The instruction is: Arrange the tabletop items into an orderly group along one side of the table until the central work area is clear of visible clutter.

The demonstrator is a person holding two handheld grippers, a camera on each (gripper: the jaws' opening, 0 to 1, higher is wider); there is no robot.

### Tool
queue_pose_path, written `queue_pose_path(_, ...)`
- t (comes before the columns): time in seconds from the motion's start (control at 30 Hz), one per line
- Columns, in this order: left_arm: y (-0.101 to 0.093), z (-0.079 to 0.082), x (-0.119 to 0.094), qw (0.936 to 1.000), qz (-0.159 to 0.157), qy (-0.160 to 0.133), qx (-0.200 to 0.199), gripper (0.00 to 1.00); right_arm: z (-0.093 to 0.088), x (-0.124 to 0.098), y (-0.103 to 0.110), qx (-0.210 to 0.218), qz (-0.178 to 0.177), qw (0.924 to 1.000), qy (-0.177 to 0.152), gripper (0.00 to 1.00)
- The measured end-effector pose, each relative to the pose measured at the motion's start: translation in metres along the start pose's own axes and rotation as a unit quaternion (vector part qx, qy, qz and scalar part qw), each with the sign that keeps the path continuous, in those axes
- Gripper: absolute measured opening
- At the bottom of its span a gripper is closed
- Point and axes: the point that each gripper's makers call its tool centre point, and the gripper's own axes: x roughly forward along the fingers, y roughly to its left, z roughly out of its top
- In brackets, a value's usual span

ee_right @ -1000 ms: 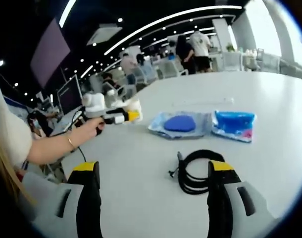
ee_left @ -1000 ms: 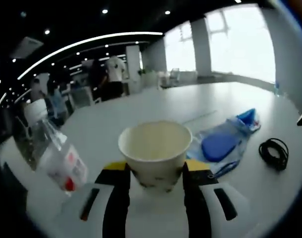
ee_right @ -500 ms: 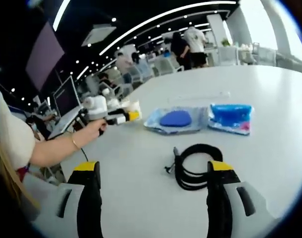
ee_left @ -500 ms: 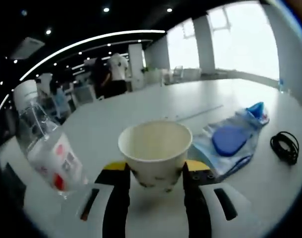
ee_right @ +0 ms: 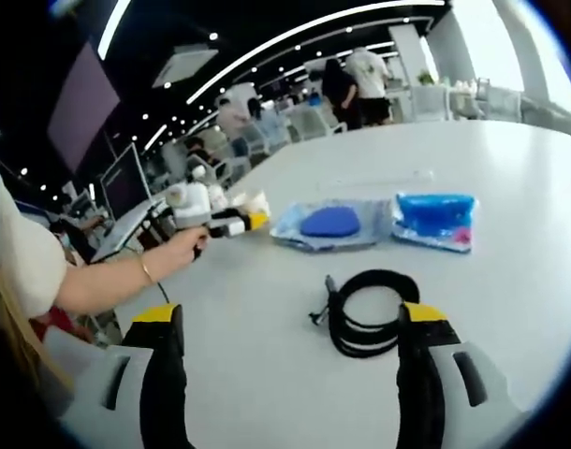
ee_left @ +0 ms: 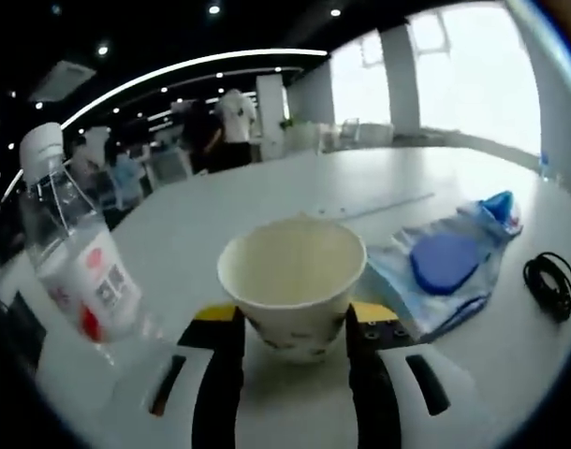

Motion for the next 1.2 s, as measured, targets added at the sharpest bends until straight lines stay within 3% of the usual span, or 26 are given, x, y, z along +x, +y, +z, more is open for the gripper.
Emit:
queue_pose_path(0.07,0.001,0.004,-0.002,1.0,0.005,-0.005,-0.003,0.5,0.002,-0.001,-0.001,-0.001,-0.001,1.0,-0.004,0.96)
queue_pose_path(0.3,-0.006,0.012,-0.015,0.9999,-0.01,-0.008,0.005,0.57,0.014,-0.006,-0.007,-0.002,-0.01,0.9996,-0.024,0.99)
queue_pose_path(0.43,-0.015,0.011,-0.027,0.9993,-0.036,0.007,-0.003,0.62,0.025,-0.009,-0.01,-0.02,-0.016,0.9991,-0.035,0.99)
queue_pose_path(0.5,-0.017,0.012,-0.034,0.9992,-0.036,0.01,0.013,0.64,0.031,-0.01,-0.011,-0.029,-0.018,0.9988,-0.037,0.99)
queue_pose_path(0.7,-0.019,0.013,-0.047,0.9989,-0.045,0.017,-0.002,0.73,0.044,-0.011,-0.016,-0.038,-0.02,0.998,-0.047,0.99)
queue_pose_path(0.97,-0.031,0.021,-0.076,0.9976,-0.066,0.015,-0.011,0.94,0.05,-0.008,-0.035,-0.038,-0.03,0.9975,-0.051,0.99)
queue_pose_path(1.07,-0.033,0.022,-0.085,0.9978,-0.063,0.013,-0.016,0.97,0.052,-0.004,-0.043,-0.044,-0.03,0.9972,-0.052,0.99)
queue_pose_path(1.2,-0.04,0.024,-0.096,0.9974,-0.069,0.021,0.01,0.99,0.058,-0.002,-0.056,-0.048,-0.037,0.9966,-0.056,0.99)
